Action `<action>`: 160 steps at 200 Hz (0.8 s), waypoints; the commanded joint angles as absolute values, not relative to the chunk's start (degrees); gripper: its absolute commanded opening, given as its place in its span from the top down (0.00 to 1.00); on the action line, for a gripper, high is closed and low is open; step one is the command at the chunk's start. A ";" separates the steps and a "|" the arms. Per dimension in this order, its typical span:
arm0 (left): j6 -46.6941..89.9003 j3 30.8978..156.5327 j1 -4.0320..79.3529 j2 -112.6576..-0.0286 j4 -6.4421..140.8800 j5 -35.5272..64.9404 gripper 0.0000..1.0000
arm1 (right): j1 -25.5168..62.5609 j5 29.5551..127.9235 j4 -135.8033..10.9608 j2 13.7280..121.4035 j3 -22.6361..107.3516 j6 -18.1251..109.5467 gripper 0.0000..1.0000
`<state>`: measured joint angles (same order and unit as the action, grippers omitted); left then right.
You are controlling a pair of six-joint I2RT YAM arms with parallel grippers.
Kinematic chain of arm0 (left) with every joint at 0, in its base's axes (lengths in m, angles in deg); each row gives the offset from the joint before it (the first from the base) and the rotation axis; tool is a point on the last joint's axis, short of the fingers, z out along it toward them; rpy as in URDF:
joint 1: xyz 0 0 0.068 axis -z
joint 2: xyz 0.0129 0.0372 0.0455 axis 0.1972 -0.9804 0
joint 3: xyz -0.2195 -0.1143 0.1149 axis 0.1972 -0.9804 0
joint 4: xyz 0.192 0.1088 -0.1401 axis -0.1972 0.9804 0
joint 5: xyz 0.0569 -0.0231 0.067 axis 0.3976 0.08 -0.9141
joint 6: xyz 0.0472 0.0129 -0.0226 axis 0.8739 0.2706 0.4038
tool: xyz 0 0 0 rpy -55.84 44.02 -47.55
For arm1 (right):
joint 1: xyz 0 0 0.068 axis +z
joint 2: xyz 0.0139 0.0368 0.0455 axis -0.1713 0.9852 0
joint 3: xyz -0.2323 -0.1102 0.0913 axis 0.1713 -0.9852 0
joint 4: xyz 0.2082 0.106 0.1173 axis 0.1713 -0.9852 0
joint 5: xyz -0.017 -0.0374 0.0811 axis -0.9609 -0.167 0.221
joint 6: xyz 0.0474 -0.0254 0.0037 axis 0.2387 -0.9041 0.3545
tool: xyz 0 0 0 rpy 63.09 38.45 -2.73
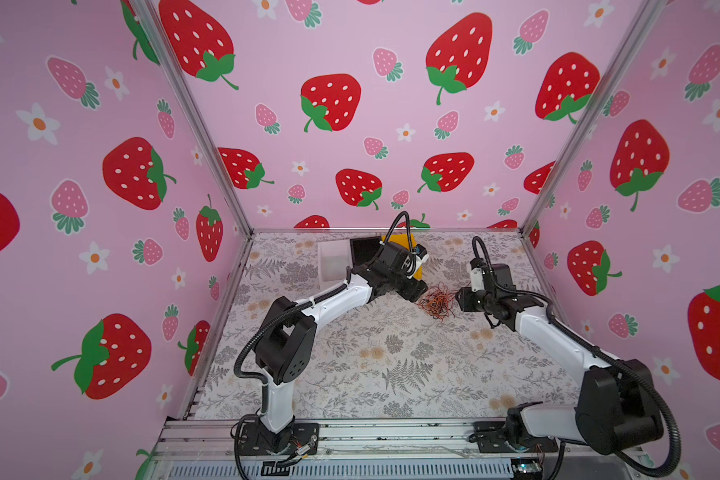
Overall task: Untangle the cables
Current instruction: 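Move both grippers forward toward the tangled wire pile, then pin the wire pile with the left gripper while right grasps a red wire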
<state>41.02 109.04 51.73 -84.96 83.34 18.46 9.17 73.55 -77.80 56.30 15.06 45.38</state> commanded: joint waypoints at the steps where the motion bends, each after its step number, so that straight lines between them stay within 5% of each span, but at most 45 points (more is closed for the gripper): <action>1: 41.59 111.63 52.76 -86.23 84.19 19.62 0.23 | 9.39 71.42 -79.30 56.47 16.32 44.40 0.70; 52: 41.61 110.93 52.84 -87.45 81.93 20.85 0.24 | 10.22 69.93 -80.66 55.35 16.89 41.74 0.92; 86: 43.69 108.40 52.80 -86.90 77.95 22.05 0.34 | 11.79 69.35 -81.70 51.21 17.12 40.69 1.00; 160: 56.01 97.65 52.78 -80.67 68.57 30.27 0.37 | 17.52 68.49 -89.10 44.53 21.30 40.23 1.00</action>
